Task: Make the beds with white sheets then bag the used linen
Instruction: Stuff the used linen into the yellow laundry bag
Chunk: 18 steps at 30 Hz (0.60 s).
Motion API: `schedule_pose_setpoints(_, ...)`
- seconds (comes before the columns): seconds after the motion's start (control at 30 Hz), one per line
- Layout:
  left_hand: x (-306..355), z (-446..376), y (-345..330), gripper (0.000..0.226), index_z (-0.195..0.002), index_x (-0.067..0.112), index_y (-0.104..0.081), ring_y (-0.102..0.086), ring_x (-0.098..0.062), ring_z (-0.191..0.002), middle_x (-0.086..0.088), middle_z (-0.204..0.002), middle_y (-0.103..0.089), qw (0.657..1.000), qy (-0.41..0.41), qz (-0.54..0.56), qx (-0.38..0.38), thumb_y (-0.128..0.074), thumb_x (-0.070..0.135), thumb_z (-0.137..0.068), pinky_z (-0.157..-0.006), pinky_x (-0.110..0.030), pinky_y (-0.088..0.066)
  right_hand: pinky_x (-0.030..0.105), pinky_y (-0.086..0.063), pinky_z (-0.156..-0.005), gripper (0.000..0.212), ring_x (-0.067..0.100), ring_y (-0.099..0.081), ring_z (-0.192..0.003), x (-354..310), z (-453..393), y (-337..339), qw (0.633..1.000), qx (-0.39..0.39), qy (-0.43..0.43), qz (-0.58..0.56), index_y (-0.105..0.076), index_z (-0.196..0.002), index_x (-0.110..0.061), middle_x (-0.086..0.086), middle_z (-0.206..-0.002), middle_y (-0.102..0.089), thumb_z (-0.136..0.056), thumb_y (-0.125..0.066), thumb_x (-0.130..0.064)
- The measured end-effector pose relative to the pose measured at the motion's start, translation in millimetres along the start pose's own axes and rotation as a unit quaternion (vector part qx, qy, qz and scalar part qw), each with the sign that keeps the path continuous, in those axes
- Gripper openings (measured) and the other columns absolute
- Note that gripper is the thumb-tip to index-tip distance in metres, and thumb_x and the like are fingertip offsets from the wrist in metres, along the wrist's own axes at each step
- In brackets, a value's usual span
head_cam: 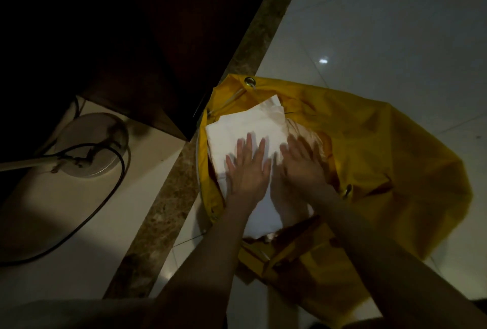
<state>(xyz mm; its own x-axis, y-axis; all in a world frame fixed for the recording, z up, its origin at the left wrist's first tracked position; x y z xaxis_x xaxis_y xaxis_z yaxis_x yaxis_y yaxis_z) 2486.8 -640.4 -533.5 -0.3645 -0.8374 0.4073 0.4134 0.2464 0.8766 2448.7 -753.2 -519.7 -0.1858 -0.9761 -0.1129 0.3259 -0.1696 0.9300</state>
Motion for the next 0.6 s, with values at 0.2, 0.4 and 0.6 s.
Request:
schedule_pose_setpoints(0.2, 24, -62, 44, 0.05, -0.154, 0.034, -0.011, 0.016, -0.021, -0.148, 0.005, -0.163, 0.006, 0.997, 0.021, 0.051, -0.044, -0.016, 0.042, -0.105, -0.114, -0.057, 0.011, 0.041, -0.011, -0.117, 0.054, 0.028, -0.02, -0.145, 16, -60, 86, 0.993, 0.099, -0.01, 0.055, -0.033, -0.146, -0.014, 0.012, -0.154, -0.028, -0.098, -0.048, -0.032)
schedule_pose_setpoints(0.4, 16, -69, 6, 0.057, -0.154, 0.036, -0.007, 0.015, -0.025, -0.148, 0.005, -0.163, 0.008, 0.977, 0.04, -0.039, -0.208, -0.011, 0.054, -0.101, -0.11, -0.065, 0.009, 0.037, -0.048, -0.09, 0.025, 0.033, -0.057, -0.116, 52, -88, 72, 0.992, 0.036, -0.117, -0.012, -0.063, -0.116, -0.009, 0.014, -0.123, -0.062, -0.094, -0.056, -0.019)
schedule_pose_setpoints(0.6, 6, -77, 0, 0.058, -0.154, 0.034, -0.008, 0.012, -0.027, -0.149, 0.004, -0.163, 0.006, 0.957, 0.01, -0.111, -0.267, -0.013, 0.055, -0.1, -0.111, -0.066, 0.006, 0.039, -0.054, -0.085, 0.021, 0.034, -0.065, -0.1, 104, -81, 103, 0.939, 0.161, -0.203, -0.228, -0.071, -0.104, -0.002, 0.02, -0.104, -0.069, -0.087, -0.065, -0.013)
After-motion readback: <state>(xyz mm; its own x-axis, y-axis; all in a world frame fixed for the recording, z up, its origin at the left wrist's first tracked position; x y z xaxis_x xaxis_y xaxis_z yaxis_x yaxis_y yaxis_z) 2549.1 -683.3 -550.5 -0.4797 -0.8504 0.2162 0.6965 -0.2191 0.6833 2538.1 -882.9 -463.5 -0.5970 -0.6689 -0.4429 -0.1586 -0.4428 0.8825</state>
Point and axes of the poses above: each hand's wrist, its own z-axis away from the middle knuckle, its own y-axis out of the back of the hand, x = y × z, the point moved 6 cm from there along -z, towards the middle knuckle
